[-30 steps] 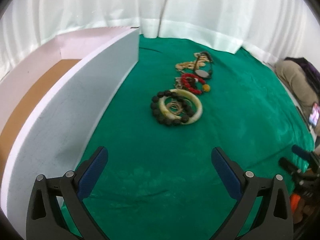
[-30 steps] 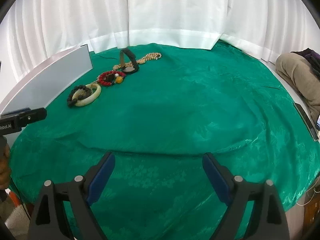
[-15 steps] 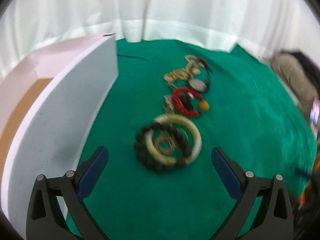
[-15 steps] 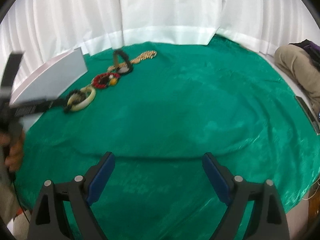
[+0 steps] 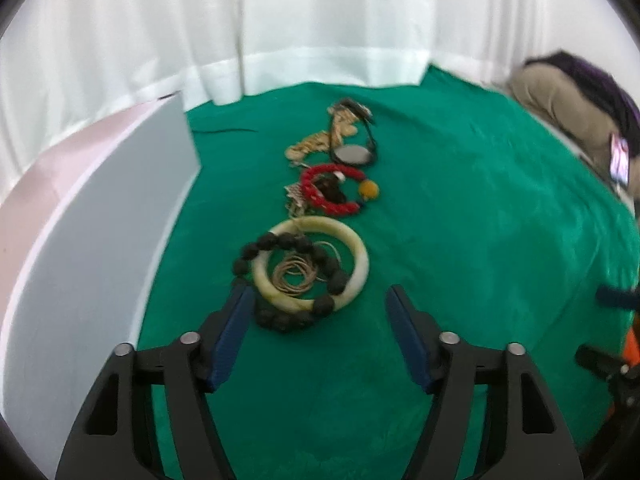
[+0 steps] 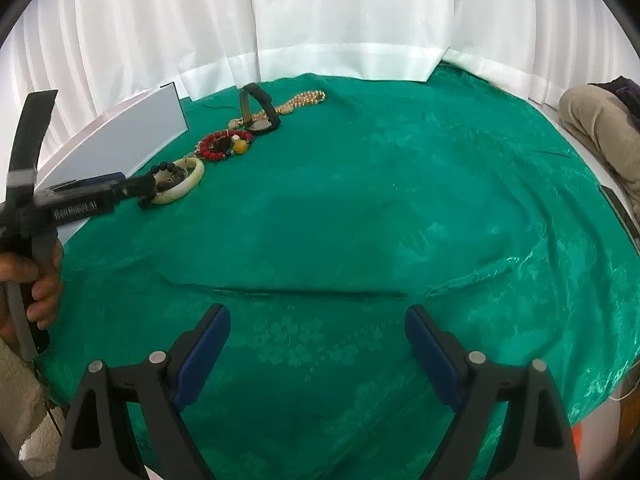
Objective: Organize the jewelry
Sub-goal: 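Grasp the black bead bracelet off the jade bangle with the left tool, then grasp the red bead bracelet with the right tool while the left tool holds the black beads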
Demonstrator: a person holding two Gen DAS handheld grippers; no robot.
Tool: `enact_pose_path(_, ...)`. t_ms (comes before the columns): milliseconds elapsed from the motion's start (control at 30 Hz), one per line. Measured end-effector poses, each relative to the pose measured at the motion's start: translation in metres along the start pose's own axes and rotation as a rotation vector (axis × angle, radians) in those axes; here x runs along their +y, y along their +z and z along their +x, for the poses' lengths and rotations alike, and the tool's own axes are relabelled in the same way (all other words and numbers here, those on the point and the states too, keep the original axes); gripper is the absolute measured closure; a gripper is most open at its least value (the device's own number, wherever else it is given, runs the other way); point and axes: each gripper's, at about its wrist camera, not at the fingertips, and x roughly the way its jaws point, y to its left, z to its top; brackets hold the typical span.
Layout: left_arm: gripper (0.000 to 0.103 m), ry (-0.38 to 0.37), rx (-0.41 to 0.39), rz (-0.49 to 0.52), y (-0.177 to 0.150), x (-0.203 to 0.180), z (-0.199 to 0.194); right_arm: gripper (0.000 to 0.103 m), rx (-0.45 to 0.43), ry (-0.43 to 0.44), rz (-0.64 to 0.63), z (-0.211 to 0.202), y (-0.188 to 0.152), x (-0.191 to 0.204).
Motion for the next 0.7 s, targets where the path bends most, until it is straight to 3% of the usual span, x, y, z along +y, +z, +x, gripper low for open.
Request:
enact_pose_path(100, 0.057, -0.011, 0.047, 0.028, 0.0, -0.002, 0.011, 0.012, -0.003, 0.0, -0.005, -0.002, 0.0, 0.002)
enact_pose_path(200, 0.059, 0.026, 0.059, 0.057, -0.002, -0.004, 0.015, 0.012, -0.007, -0.001, 0.004, -0.003, -0.001, 0.0)
enact_pose_path(267, 0.071, 0.034, 0.063, 0.052, -0.002, -0.002, 0.015, 0.012, -0.008, -0.001, 0.013, -0.003, 0.0, -0.001)
enact_pose_path(300, 0.086, 0.03, 0.067, 0.046, -0.002, 0.001, 0.014, 0.012, -0.006, -0.001, 0.015, -0.002, 0.0, -0.002)
enact_pose_path(333, 0.089, 0.011, 0.076, 0.034, -0.002, 0.004, 0.013, 0.012, -0.004, 0.001, 0.017, -0.001, 0.001, -0.002)
enact_pose_path(533, 0.094, -0.095, 0.056, -0.051, -0.004, 0.007, -0.012, 0.012, -0.012, 0.004, 0.012, -0.004, 0.0, -0.002)
enact_pose_path(700, 0.094, -0.2, 0.022, -0.216, -0.011, 0.021, -0.052, 0.012, -0.012, 0.006, 0.022, -0.004, 0.0, -0.003)
